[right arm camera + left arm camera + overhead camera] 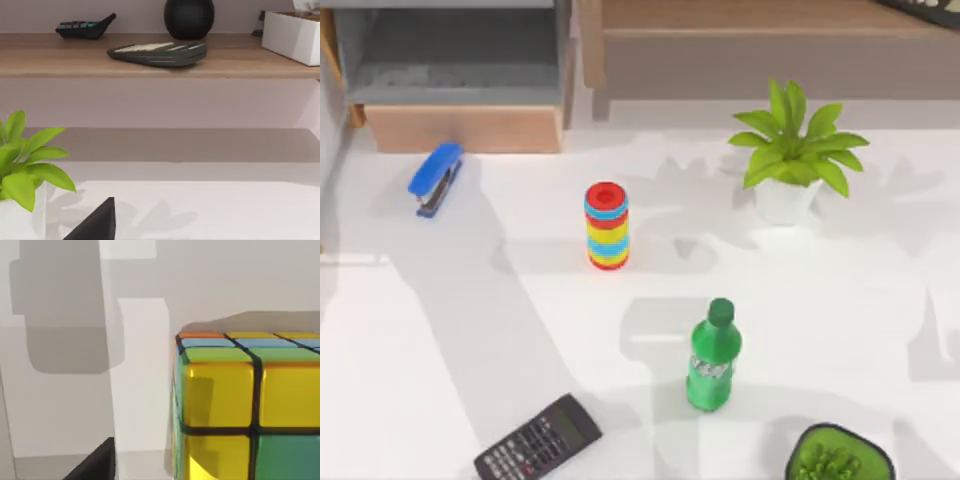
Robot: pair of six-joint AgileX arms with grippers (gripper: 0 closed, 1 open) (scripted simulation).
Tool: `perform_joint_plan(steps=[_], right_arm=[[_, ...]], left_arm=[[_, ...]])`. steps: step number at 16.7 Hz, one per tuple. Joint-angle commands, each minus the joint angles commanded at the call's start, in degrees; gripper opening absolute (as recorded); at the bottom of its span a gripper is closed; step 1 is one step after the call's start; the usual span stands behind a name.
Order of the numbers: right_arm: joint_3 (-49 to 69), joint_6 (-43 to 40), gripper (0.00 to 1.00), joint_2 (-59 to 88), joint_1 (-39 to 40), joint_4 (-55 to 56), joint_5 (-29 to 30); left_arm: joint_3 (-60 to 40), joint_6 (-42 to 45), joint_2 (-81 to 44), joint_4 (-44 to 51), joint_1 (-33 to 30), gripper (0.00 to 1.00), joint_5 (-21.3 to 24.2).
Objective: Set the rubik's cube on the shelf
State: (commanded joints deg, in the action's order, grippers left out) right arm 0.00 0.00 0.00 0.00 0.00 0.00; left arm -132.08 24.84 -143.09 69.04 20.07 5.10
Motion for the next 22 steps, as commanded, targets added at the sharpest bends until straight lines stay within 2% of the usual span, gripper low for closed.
perform_joint_plan(steps=[6, 19, 22], right_arm=[[0.0, 0.0, 1.0, 0.0, 0.0, 0.0, 0.0], [0.0, 0.0, 1.0, 0.0, 0.0, 0.0, 0.0], [0.0, 0.0, 1.0, 0.0, 0.0, 0.0, 0.0]], left_arm=[[0.08, -0.29, -1.59, -2.14, -0.54, 1.0, 0.1], [0.08, -0.29, -1.59, -2.14, -0.54, 0.02, 0.1], [0.08, -0.29, -1.59, -2.14, -0.54, 0.0, 0.1]])
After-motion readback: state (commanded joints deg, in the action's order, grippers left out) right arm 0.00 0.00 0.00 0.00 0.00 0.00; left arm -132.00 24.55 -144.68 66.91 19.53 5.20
